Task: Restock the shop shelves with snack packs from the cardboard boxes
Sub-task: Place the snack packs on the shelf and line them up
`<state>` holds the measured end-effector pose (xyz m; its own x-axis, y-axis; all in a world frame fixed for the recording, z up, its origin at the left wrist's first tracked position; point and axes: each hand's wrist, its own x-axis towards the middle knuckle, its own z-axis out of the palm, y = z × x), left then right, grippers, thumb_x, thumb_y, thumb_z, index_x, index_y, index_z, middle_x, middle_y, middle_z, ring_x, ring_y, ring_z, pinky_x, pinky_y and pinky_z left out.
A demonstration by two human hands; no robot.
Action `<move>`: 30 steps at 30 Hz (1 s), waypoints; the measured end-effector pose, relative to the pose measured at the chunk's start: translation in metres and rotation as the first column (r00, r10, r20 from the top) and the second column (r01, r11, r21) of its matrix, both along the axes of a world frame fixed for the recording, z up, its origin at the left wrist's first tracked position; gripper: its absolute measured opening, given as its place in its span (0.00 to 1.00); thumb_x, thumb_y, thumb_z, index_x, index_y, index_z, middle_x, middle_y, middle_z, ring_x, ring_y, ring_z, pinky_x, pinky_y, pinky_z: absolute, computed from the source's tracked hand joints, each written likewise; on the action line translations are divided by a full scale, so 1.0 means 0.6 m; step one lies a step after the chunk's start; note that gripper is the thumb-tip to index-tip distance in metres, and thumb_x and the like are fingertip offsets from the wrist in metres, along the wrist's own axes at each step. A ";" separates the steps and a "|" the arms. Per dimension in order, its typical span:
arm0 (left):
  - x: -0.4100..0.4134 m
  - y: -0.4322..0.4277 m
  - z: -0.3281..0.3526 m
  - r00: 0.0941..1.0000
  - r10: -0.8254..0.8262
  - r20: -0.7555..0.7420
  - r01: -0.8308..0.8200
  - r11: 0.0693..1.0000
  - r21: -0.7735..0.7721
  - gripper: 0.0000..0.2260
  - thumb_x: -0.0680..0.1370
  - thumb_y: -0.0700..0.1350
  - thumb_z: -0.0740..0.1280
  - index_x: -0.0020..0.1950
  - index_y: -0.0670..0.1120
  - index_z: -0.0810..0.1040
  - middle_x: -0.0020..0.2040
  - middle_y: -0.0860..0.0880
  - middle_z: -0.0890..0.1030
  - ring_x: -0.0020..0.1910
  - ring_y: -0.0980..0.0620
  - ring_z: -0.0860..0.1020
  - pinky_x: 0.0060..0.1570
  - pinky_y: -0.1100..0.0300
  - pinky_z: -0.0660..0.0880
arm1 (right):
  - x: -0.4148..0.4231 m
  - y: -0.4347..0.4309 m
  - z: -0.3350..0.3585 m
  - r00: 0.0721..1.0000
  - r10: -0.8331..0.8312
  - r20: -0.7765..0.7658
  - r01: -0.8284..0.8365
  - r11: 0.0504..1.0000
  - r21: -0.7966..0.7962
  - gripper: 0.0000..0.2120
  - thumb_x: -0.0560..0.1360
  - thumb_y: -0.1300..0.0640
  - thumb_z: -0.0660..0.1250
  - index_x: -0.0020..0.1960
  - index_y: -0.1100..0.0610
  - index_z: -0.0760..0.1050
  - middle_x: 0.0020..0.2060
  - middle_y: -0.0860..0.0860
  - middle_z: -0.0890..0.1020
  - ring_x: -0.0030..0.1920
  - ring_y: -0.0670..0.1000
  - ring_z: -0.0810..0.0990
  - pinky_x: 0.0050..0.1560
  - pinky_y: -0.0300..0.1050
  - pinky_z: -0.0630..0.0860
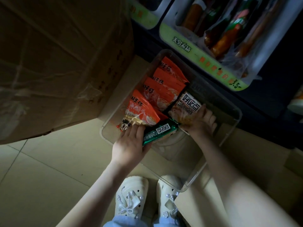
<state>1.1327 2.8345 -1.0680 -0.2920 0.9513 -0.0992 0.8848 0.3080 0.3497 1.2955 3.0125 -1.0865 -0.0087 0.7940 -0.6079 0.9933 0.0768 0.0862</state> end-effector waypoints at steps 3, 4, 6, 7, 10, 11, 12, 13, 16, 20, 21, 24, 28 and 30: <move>-0.002 0.002 0.002 1.000 0.000 -0.003 0.000 1.000 -0.012 0.18 0.72 0.57 0.60 0.54 0.46 0.69 0.44 0.45 0.79 0.40 0.44 0.79 0.37 0.56 0.76 | 0.001 0.010 -0.003 0.999 -0.030 -0.039 0.029 0.999 -0.030 0.60 0.60 0.41 0.79 0.77 0.60 0.46 0.75 0.58 0.53 0.76 0.57 0.50 0.73 0.50 0.51; -0.002 0.002 0.002 1.000 -0.001 -0.004 0.001 1.000 -0.014 0.18 0.72 0.58 0.59 0.54 0.46 0.69 0.44 0.45 0.79 0.40 0.44 0.79 0.37 0.56 0.76 | 0.000 0.012 0.000 0.995 -0.073 -0.064 0.069 0.996 -0.061 0.58 0.59 0.43 0.81 0.75 0.59 0.49 0.74 0.58 0.55 0.76 0.56 0.50 0.74 0.51 0.51; -0.002 0.002 0.003 1.000 -0.002 -0.007 0.002 1.000 -0.021 0.18 0.72 0.58 0.59 0.53 0.45 0.70 0.44 0.45 0.79 0.40 0.44 0.80 0.37 0.57 0.76 | -0.001 0.017 0.004 0.981 -0.169 -0.099 0.158 0.981 -0.110 0.49 0.57 0.48 0.82 0.68 0.56 0.57 0.69 0.58 0.64 0.73 0.58 0.58 0.72 0.51 0.59; -0.002 0.003 0.004 1.000 0.000 -0.006 0.000 1.000 -0.026 0.18 0.72 0.58 0.60 0.53 0.45 0.70 0.43 0.45 0.79 0.40 0.44 0.80 0.37 0.57 0.76 | -0.001 0.022 0.006 0.972 -0.212 -0.104 0.199 0.972 -0.125 0.45 0.57 0.50 0.82 0.64 0.55 0.59 0.66 0.58 0.67 0.70 0.59 0.62 0.68 0.51 0.64; -0.002 0.004 0.004 1.000 -0.002 -0.002 0.001 0.999 -0.037 0.18 0.71 0.57 0.60 0.52 0.45 0.71 0.43 0.45 0.79 0.40 0.44 0.79 0.36 0.57 0.76 | -0.001 0.039 0.012 0.968 -0.238 -0.083 0.220 0.959 -0.177 0.40 0.60 0.46 0.81 0.61 0.53 0.59 0.65 0.59 0.68 0.67 0.61 0.64 0.62 0.51 0.66; -0.002 0.004 0.005 1.000 -0.004 -0.004 0.004 0.999 -0.043 0.18 0.71 0.57 0.60 0.52 0.45 0.71 0.43 0.45 0.79 0.40 0.44 0.79 0.36 0.57 0.76 | -0.001 0.045 0.015 0.983 -0.180 -0.046 0.168 0.965 -0.203 0.41 0.61 0.44 0.80 0.64 0.53 0.60 0.65 0.59 0.68 0.68 0.60 0.62 0.62 0.51 0.65; -0.001 0.003 0.004 1.000 -0.006 -0.005 0.005 0.999 -0.044 0.18 0.72 0.57 0.60 0.52 0.45 0.71 0.43 0.45 0.79 0.40 0.44 0.79 0.35 0.57 0.76 | 0.000 0.050 0.020 0.992 -0.122 -0.009 0.117 0.968 -0.224 0.42 0.62 0.42 0.78 0.67 0.53 0.62 0.66 0.59 0.69 0.68 0.60 0.62 0.62 0.49 0.63; -0.001 0.003 0.005 1.000 -0.002 0.003 0.003 0.999 -0.045 0.18 0.72 0.57 0.62 0.52 0.45 0.71 0.43 0.45 0.79 0.40 0.44 0.79 0.35 0.57 0.76 | 0.001 0.055 0.026 0.996 -0.092 0.012 0.092 0.967 -0.238 0.39 0.64 0.41 0.77 0.68 0.53 0.65 0.66 0.59 0.70 0.68 0.59 0.62 0.62 0.49 0.63; 0.008 0.011 0.030 0.989 0.084 0.120 -0.075 0.994 -0.077 0.20 0.65 0.50 0.77 0.50 0.42 0.76 0.41 0.44 0.80 0.38 0.42 0.80 0.33 0.57 0.77 | 0.002 0.052 0.066 0.998 -0.049 -0.032 0.040 0.972 -0.230 0.26 0.68 0.42 0.74 0.61 0.52 0.75 0.60 0.57 0.75 0.65 0.58 0.65 0.57 0.48 0.62; 0.022 0.033 0.140 0.890 0.369 0.267 -0.314 0.922 -0.227 0.20 0.67 0.48 0.78 0.53 0.41 0.76 0.46 0.44 0.79 0.40 0.42 0.79 0.32 0.56 0.72 | -0.006 0.017 0.172 0.982 0.017 -0.187 -0.039 0.992 -0.118 0.23 0.70 0.43 0.72 0.60 0.54 0.76 0.54 0.56 0.80 0.61 0.57 0.71 0.59 0.50 0.66; 0.022 0.039 0.180 0.831 0.464 0.306 -0.384 0.878 -0.286 0.19 0.70 0.50 0.75 0.55 0.42 0.75 0.49 0.45 0.78 0.43 0.42 0.79 0.34 0.56 0.70 | -0.009 0.009 0.208 0.972 -0.043 -0.232 0.014 0.992 -0.125 0.23 0.70 0.44 0.72 0.60 0.56 0.75 0.54 0.57 0.80 0.59 0.58 0.75 0.58 0.52 0.71; 0.009 0.046 0.309 0.707 0.605 0.365 -0.492 0.792 -0.361 0.20 0.72 0.53 0.72 0.57 0.46 0.72 0.51 0.49 0.77 0.46 0.44 0.78 0.39 0.57 0.68 | -0.020 -0.011 0.345 0.924 -0.189 -0.332 0.154 0.980 -0.129 0.20 0.70 0.50 0.74 0.56 0.59 0.75 0.51 0.58 0.80 0.51 0.60 0.80 0.50 0.52 0.78; -0.047 0.031 0.507 0.710 0.582 0.397 -0.492 0.813 -0.311 0.17 0.70 0.53 0.73 0.51 0.48 0.70 0.47 0.49 0.75 0.44 0.48 0.75 0.37 0.59 0.65 | -0.041 -0.032 0.566 0.859 -0.244 -0.449 0.212 0.970 -0.122 0.14 0.72 0.54 0.72 0.53 0.60 0.74 0.46 0.54 0.81 0.40 0.50 0.78 0.34 0.35 0.74; -0.078 0.019 0.613 0.742 0.552 0.380 -0.482 0.834 -0.269 0.17 0.70 0.54 0.74 0.49 0.48 0.70 0.45 0.50 0.75 0.41 0.51 0.73 0.33 0.59 0.63 | -0.058 -0.042 0.674 0.803 -0.292 -0.519 0.242 0.956 -0.163 0.17 0.74 0.55 0.71 0.58 0.63 0.73 0.48 0.55 0.79 0.40 0.47 0.76 0.28 0.26 0.67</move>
